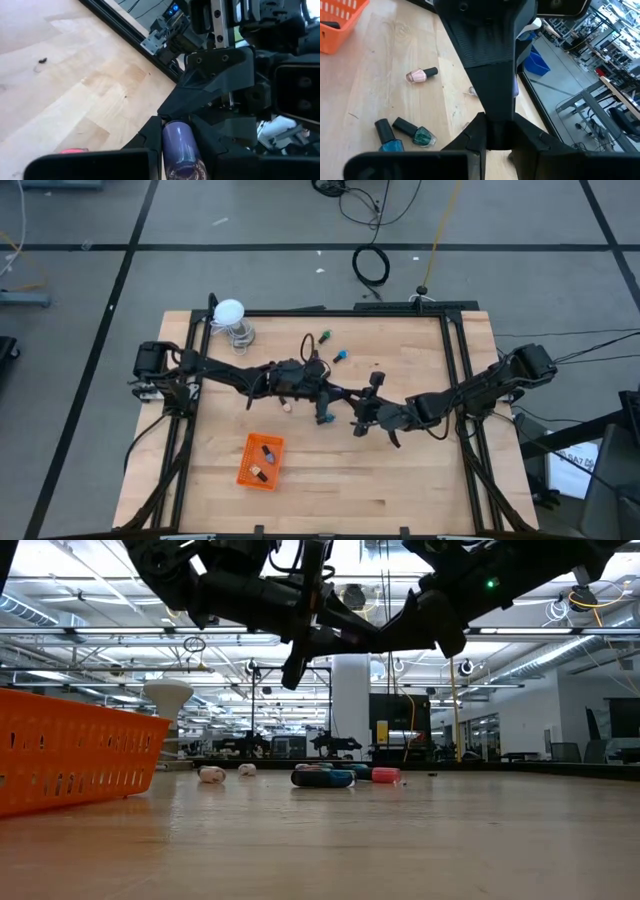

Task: Pick & Place Nail Polish
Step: Put the bottom purple nail color bottle into the orange bin

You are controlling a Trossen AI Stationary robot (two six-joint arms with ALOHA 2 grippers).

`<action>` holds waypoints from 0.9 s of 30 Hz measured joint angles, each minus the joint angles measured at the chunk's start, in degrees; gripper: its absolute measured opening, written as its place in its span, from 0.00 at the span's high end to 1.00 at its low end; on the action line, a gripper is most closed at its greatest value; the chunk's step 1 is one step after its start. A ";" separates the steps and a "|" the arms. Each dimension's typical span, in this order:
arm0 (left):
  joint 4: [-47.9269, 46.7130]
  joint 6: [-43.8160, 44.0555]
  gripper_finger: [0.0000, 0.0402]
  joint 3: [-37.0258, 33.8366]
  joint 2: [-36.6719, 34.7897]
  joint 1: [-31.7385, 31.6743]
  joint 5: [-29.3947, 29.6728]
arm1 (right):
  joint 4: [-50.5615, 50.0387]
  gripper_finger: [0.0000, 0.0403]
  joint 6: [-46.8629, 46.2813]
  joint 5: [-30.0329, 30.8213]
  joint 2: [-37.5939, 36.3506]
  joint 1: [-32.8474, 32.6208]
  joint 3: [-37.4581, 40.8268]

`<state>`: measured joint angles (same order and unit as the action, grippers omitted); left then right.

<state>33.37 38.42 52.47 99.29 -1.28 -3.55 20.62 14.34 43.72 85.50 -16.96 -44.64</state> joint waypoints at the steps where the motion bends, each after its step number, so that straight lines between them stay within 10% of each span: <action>1: -0.17 -0.88 0.87 0.00 -0.02 -0.21 -0.51 | 0.00 0.89 -0.52 -0.04 0.04 -0.15 0.00; 16: -14.15 -22.47 0.87 0.07 -12.73 -0.31 -9.82 | -14.60 0.43 -23.21 -0.18 -9.67 -5.22 0.12; 27: -18.44 -29.73 0.87 0.04 -21.70 13.99 -46.38 | -12.99 0.50 -28.42 0.16 -19.80 -4.17 8.84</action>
<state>14.93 8.69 52.51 77.58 12.72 -49.93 7.63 -14.08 43.88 65.70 -21.13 -35.80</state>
